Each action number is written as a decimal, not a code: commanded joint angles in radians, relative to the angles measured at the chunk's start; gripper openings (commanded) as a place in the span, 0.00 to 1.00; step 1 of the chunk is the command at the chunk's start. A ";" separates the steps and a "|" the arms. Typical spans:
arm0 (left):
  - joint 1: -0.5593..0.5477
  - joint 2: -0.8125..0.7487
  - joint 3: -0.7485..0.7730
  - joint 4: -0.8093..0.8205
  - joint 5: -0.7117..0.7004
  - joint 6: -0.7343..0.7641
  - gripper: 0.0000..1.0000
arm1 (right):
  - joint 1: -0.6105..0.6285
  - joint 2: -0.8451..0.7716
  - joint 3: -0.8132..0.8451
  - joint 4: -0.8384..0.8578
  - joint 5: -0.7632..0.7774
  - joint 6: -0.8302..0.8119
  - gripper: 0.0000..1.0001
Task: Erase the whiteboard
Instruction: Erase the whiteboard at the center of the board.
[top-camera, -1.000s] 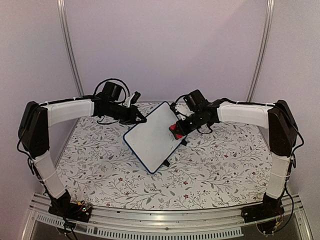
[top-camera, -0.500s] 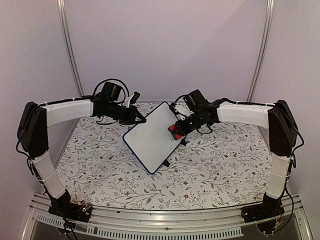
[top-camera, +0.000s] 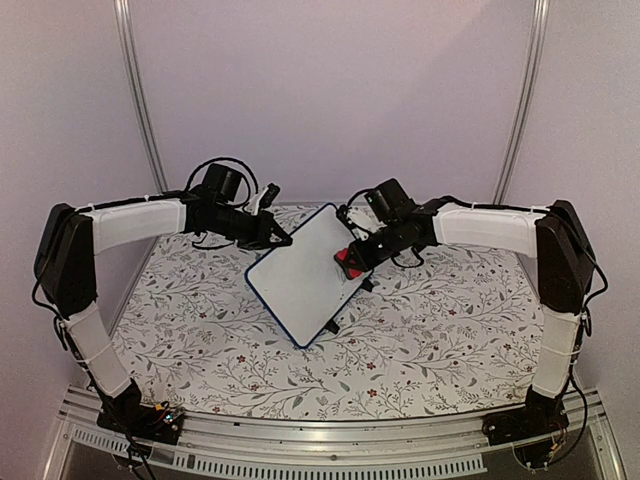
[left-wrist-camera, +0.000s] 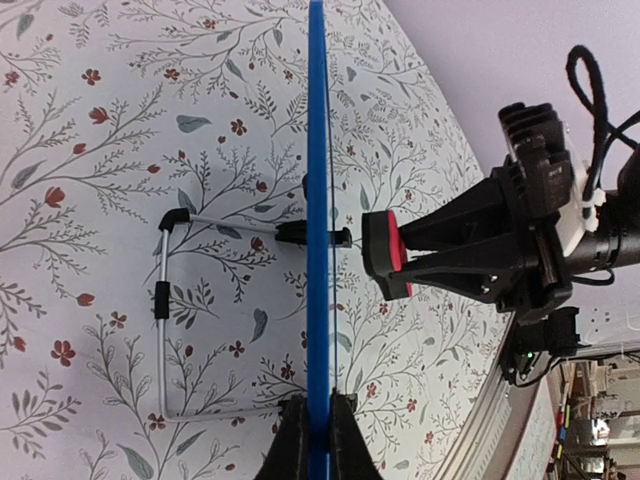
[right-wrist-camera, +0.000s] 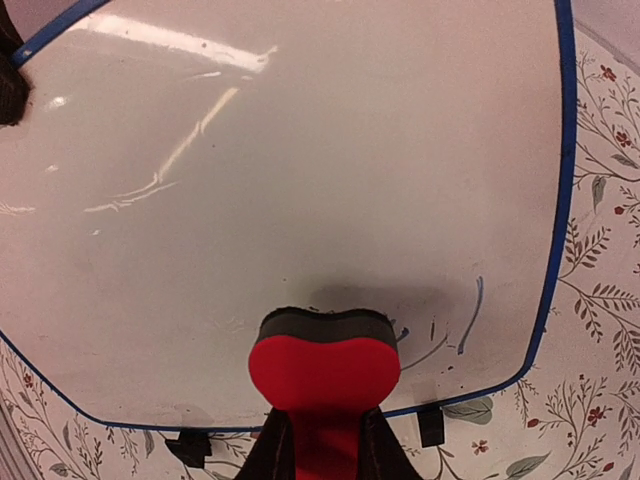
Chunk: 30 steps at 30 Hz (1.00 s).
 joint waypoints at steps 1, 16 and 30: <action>0.007 -0.040 -0.001 0.000 0.042 0.023 0.00 | 0.008 0.035 0.027 0.019 -0.008 0.002 0.04; 0.011 -0.033 -0.007 0.006 0.045 0.017 0.00 | 0.008 0.064 0.036 0.026 -0.026 0.013 0.04; 0.012 -0.025 -0.010 0.012 0.049 0.013 0.00 | 0.036 0.096 -0.083 0.054 -0.012 0.026 0.04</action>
